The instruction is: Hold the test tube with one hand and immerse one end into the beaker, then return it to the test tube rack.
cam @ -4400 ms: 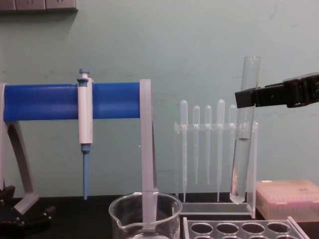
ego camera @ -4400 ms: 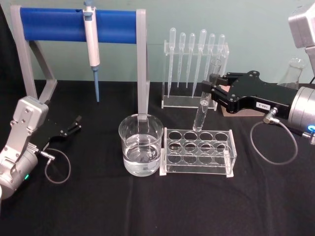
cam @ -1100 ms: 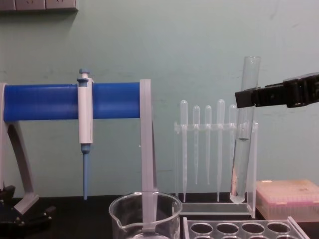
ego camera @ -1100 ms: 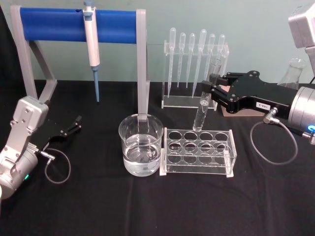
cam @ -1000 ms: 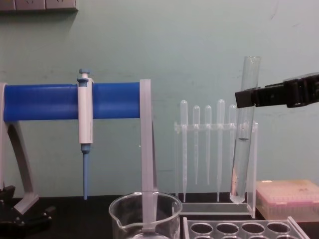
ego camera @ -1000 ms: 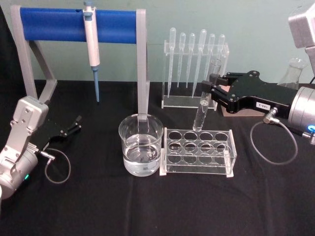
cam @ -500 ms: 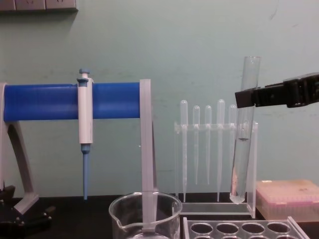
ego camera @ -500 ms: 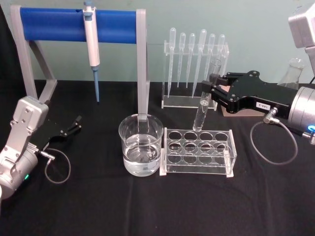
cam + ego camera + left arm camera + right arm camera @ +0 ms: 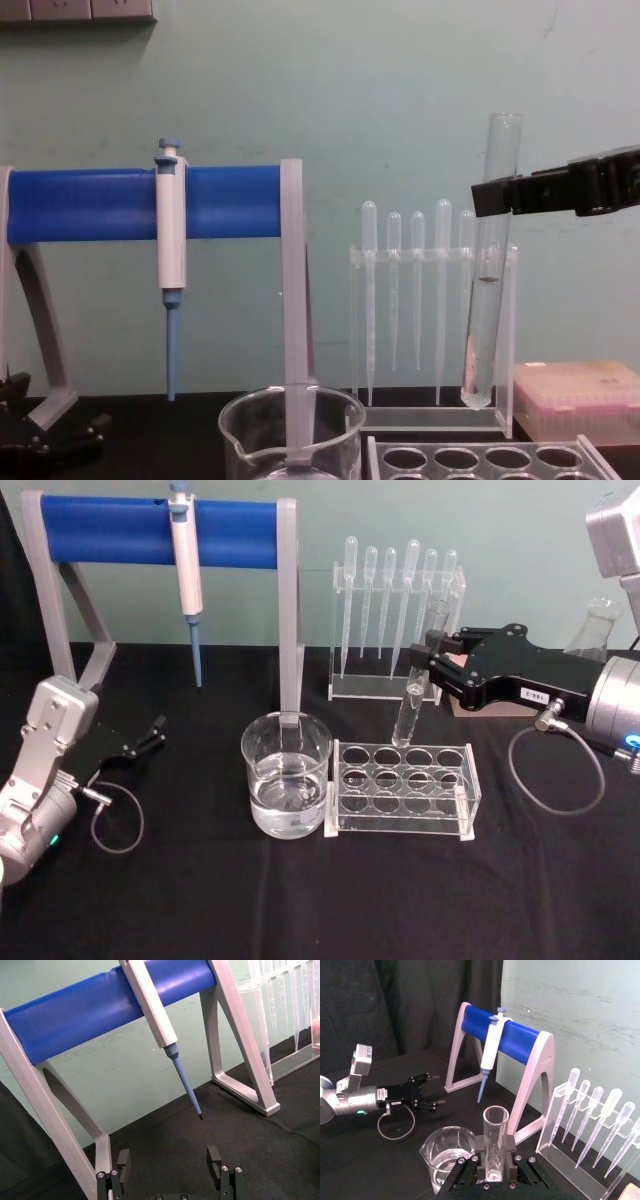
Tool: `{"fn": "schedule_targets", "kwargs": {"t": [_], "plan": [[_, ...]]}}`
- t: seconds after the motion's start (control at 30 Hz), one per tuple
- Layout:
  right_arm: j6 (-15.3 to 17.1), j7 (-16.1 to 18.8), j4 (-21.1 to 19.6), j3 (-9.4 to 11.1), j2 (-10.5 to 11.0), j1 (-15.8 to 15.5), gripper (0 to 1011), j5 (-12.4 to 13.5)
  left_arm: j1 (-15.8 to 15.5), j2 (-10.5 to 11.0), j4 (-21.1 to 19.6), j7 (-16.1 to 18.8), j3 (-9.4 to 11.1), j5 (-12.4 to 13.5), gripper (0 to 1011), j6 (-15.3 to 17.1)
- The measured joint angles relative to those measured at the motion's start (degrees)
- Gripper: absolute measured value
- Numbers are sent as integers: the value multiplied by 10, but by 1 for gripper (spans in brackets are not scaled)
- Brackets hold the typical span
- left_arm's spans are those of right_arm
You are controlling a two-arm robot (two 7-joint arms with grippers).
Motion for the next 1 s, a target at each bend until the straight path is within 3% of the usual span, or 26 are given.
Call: {"fn": "schedule_targets", "kwargs": {"t": [0.27, 0.73, 1.0], "plan": [[-1, 1, 2, -18, -8, 24, 222, 6, 0, 0, 0, 0, 0, 0, 1000, 0], [15, 19, 48, -107, -63, 128, 222, -2, 0, 0, 0, 0, 0, 0, 1000, 0], [-1, 24, 88, -151, -86, 151, 222, -14, 0, 0, 0, 0, 0, 0, 1000, 0]]}}
